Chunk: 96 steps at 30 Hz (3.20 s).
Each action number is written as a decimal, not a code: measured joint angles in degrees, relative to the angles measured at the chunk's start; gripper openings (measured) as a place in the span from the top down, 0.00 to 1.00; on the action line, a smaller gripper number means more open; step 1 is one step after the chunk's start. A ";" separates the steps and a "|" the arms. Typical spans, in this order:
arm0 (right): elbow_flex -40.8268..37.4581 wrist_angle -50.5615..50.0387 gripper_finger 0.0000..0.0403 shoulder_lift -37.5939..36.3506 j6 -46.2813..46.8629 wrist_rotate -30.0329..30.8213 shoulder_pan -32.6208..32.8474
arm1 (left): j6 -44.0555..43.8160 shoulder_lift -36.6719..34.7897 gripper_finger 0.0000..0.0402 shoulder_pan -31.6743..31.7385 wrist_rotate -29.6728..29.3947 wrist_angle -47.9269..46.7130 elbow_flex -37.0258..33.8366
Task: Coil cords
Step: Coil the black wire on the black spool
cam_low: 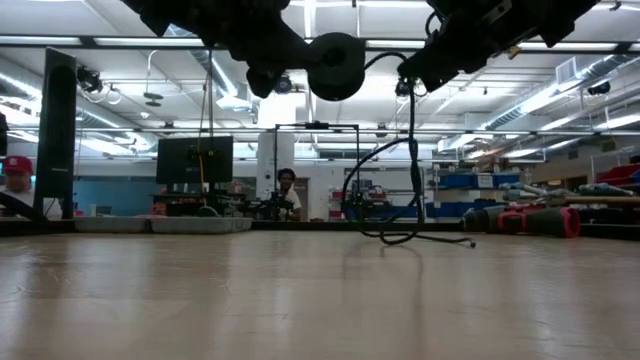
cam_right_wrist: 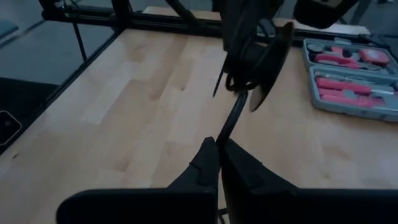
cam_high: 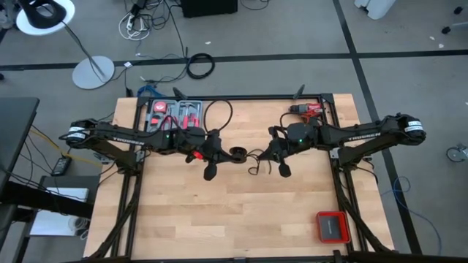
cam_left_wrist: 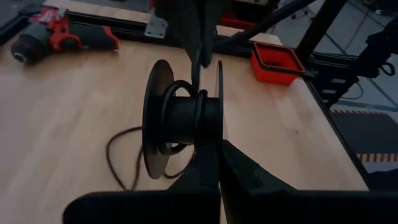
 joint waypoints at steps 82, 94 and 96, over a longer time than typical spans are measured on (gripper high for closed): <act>-4.97 40.97 0.91 21.06 6.02 -14.35 -4.34 | 15.16 10.38 1.00 -0.94 15.43 32.35 0.00; -5.39 43.23 0.92 24.61 7.23 -17.32 -6.09 | 15.11 10.36 1.00 -1.16 14.26 32.66 0.00; -6.12 43.33 0.92 24.61 7.00 -17.30 -6.73 | 15.11 10.36 1.00 -1.26 14.26 32.68 0.00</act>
